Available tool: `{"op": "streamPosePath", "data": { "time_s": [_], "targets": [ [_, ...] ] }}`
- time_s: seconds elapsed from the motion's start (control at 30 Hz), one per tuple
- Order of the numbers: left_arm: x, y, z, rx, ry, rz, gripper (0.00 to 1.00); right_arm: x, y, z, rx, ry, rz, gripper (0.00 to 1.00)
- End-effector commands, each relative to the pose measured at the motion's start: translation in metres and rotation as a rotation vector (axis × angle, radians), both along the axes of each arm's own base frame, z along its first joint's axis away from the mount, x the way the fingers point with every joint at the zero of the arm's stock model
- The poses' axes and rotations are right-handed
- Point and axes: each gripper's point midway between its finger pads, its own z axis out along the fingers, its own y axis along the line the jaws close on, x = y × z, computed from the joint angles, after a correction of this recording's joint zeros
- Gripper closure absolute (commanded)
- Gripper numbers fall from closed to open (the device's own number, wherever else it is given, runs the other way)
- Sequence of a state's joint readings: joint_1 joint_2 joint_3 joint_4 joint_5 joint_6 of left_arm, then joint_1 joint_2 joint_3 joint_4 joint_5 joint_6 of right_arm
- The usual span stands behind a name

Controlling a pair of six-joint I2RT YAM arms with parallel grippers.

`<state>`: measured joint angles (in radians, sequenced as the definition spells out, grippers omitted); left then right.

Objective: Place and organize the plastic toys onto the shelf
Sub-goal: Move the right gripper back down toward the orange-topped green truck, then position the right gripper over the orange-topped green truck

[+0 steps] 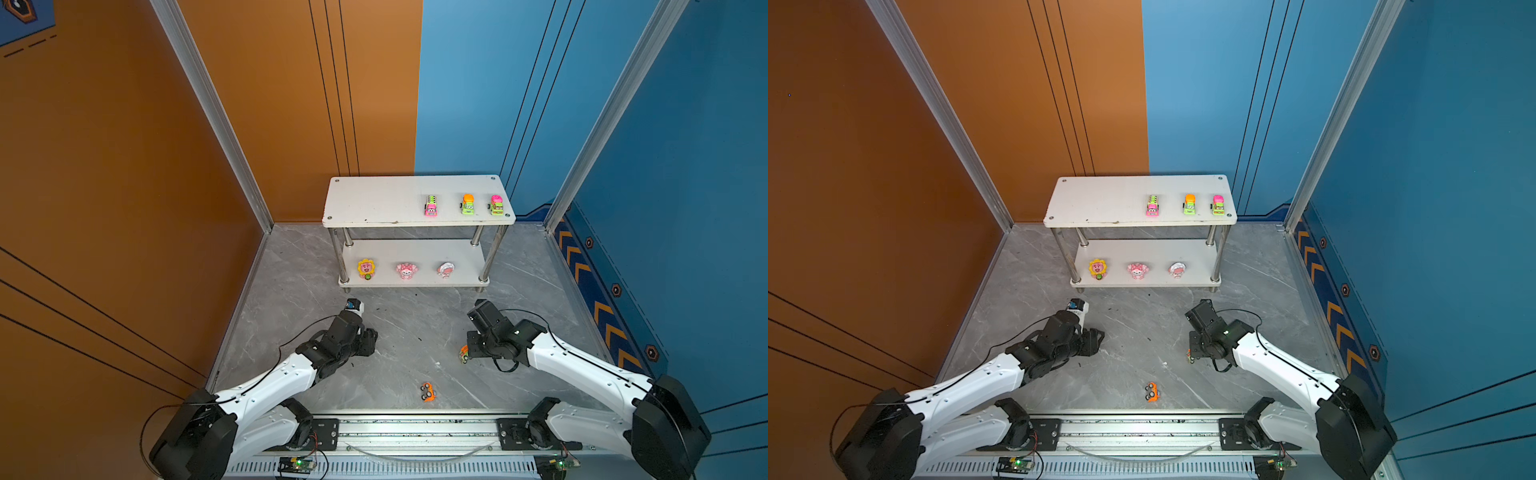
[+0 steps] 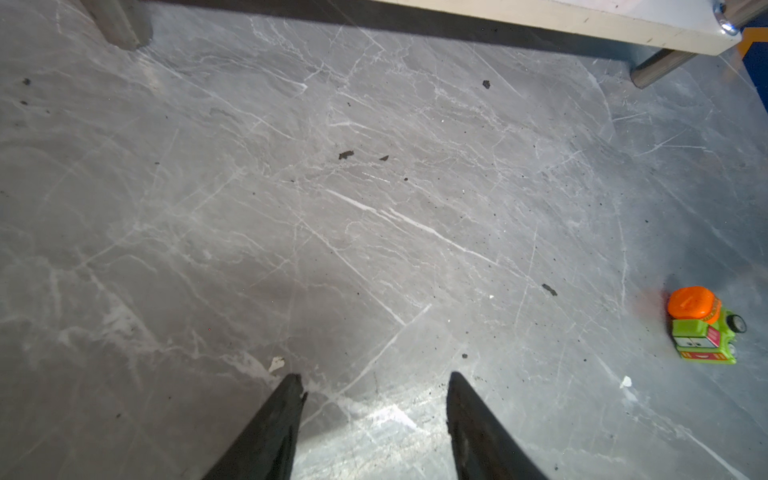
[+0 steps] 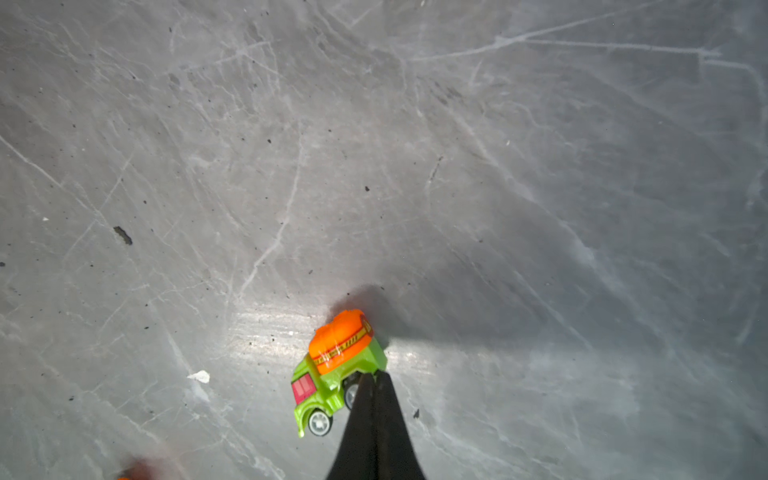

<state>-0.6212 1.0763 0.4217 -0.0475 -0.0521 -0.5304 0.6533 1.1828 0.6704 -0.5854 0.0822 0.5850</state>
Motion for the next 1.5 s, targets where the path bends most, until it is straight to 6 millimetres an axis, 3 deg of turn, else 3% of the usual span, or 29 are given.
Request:
{"op": "streamPosePath", "data": {
  "time_s": [0.0, 0.2, 0.5, 0.9, 1.07, 1.47],
  "targets": [
    [0.006, -0.005, 0.009, -0.014, -0.023, 0.006, 0.42, 0.006, 0.015, 0.003, 0.031, -0.004, 0.003, 1.0],
    [0.008, -0.006, 0.01, -0.008, -0.03, 0.0, 0.42, -0.004, 0.012, -0.021, -0.005, 0.057, -0.018, 1.0],
    [0.011, -0.011, 0.005, 0.0, -0.017, -0.017, 0.41, -0.023, -0.008, -0.046, -0.045, 0.114, -0.089, 1.0],
    [0.014, -0.018, 0.0, -0.012, -0.003, -0.033, 0.41, -0.046, -0.006, -0.031, -0.002, 0.06, -0.049, 1.0],
    [0.014, -0.019, -0.001, -0.011, 0.003, -0.037, 0.41, -0.062, -0.014, -0.031, -0.049, 0.084, -0.03, 1.0],
    [0.013, -0.018, 0.001, -0.009, -0.002, -0.039, 0.41, -0.071, -0.012, -0.011, -0.042, 0.108, -0.005, 1.0]
  ]
}}
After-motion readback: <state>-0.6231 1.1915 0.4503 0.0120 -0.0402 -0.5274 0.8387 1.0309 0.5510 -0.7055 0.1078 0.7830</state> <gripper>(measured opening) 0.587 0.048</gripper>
